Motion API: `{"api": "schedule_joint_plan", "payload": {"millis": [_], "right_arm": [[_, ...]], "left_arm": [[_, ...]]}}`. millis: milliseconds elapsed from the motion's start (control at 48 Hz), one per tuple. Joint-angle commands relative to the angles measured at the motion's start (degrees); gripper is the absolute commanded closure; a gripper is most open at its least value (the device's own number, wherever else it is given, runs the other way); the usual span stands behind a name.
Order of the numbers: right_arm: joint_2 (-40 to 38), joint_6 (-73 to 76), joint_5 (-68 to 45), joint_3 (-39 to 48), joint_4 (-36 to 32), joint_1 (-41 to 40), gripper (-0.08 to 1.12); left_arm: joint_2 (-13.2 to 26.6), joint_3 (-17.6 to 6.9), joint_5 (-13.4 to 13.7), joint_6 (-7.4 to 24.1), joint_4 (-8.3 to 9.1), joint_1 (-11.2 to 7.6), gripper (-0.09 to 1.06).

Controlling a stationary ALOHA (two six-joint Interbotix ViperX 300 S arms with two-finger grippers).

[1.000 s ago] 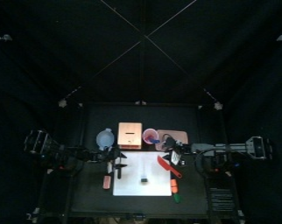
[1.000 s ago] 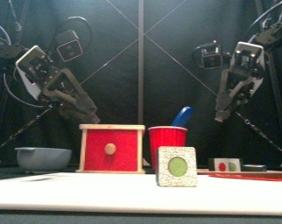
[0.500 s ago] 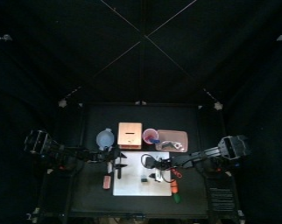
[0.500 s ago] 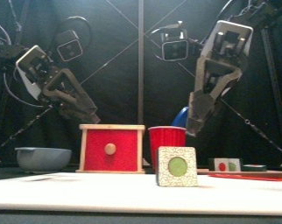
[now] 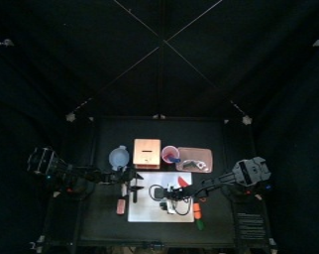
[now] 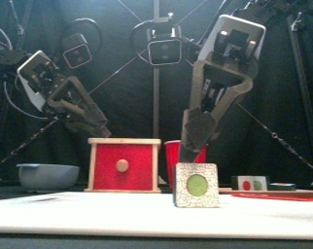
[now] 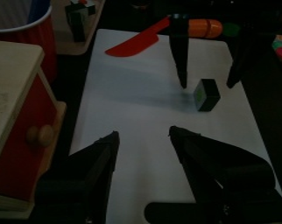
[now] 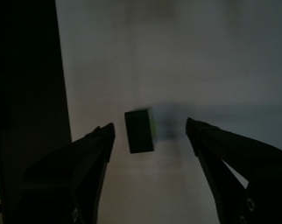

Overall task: Place sushi on board then cut the sushi with the knife then place the pieces on the plate
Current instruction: Place the 4 sushi pieces on the plate

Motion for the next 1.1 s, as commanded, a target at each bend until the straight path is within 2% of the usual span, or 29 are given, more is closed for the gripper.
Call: {"api": "schedule_joint_plan", "payload": {"millis": [21,229,479,562,646,1104], "right_arm": [[-0.1,-0.1,0.9,-2.5,-0.6,0.4,0.09],[2.0,-0.1,1.6,-3.7,-1.1,0.7,0.14],[2.8,0.0,1.6,-3.7,-1.5,0.4,0.41],[2.5,0.1,1.8,-3.4,-1.8,0.3,0.46],[1.6,0.0,2.8,-3.0,-1.9,-0.6,0.46],[-18.9,0.1,9.8,8.7,-2.7,-11.6,0.46]], "left_arm": [[-0.3,-0.5,-0.4,0.1,0.09,0.09,0.11],[-0.3,-0.4,-0.3,0.1,0.09,0.09,0.11],[-0.3,-0.3,-0.3,0.1,0.09,0.09,0.11],[-0.3,-0.3,-0.3,0.1,0.09,0.09,0.11],[-0.3,-0.2,-0.3,0.0,0.00,0.09,0.11],[-0.3,-0.1,-0.3,0.1,0.00,0.09,0.11]]}}
